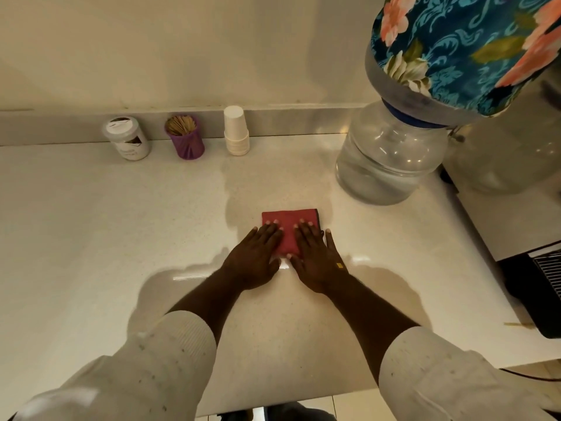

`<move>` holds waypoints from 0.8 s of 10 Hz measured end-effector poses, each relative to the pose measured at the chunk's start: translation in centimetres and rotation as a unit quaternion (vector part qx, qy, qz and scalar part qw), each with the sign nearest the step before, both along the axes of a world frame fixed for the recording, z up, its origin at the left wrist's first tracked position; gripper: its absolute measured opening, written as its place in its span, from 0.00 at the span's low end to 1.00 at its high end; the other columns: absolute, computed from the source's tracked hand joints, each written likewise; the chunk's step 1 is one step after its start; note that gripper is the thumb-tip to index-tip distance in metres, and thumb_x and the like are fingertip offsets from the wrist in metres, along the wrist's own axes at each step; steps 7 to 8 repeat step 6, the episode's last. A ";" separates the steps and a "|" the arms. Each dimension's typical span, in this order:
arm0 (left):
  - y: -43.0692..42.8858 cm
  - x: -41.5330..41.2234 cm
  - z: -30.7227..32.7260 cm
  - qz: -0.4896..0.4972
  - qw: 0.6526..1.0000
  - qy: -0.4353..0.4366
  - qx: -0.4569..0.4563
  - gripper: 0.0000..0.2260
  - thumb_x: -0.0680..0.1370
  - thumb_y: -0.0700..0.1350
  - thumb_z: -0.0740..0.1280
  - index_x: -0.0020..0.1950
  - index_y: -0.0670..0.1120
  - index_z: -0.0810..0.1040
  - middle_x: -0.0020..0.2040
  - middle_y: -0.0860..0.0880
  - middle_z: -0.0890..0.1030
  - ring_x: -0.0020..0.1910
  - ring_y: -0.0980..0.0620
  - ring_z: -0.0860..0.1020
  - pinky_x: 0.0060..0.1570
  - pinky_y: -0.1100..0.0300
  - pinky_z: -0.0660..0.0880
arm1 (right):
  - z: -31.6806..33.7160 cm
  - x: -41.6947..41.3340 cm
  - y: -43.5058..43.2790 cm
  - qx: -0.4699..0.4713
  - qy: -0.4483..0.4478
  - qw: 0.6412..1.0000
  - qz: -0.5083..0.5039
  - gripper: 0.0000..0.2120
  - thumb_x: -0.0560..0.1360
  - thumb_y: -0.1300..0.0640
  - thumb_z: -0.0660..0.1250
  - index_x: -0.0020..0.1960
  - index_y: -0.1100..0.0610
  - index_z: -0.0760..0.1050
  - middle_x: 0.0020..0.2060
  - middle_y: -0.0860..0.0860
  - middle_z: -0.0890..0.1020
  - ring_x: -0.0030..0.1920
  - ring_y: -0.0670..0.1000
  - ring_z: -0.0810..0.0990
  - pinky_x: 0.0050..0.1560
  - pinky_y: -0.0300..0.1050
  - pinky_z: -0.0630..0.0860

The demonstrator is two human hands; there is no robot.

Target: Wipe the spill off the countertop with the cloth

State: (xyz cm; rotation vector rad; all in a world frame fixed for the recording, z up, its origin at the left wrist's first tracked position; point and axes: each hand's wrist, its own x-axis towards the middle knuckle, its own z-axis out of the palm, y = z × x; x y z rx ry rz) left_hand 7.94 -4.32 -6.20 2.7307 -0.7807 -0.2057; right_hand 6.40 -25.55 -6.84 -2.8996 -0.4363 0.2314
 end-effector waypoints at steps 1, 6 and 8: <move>0.0 -0.2 -0.2 -0.006 1.000 0.010 0.023 0.34 0.80 0.61 0.50 0.82 0.46 0.50 0.83 0.44 0.51 0.82 0.47 0.47 0.80 0.49 0.48 | -0.2 -0.1 -0.1 0.000 0.001 1.000 0.003 0.39 0.80 0.33 0.37 0.83 0.56 0.44 0.83 0.55 0.46 0.82 0.55 0.42 0.80 0.61 0.41; 2.8 2.2 6.8 0.013 0.996 -0.071 0.055 0.37 0.81 0.65 0.46 0.82 0.44 0.46 0.83 0.44 0.47 0.82 0.48 0.43 0.80 0.51 0.44 | 7.0 2.1 3.1 0.014 -0.056 0.998 -0.001 0.42 0.78 0.32 0.37 0.83 0.57 0.41 0.83 0.54 0.44 0.82 0.54 0.41 0.80 0.62 0.39; 2.8 2.2 6.8 0.013 0.996 -0.071 0.055 0.37 0.81 0.65 0.46 0.82 0.44 0.46 0.83 0.44 0.47 0.82 0.48 0.43 0.80 0.51 0.44 | 7.0 2.1 3.1 0.014 -0.056 0.998 -0.001 0.42 0.78 0.32 0.37 0.83 0.57 0.41 0.83 0.54 0.44 0.82 0.54 0.41 0.80 0.62 0.39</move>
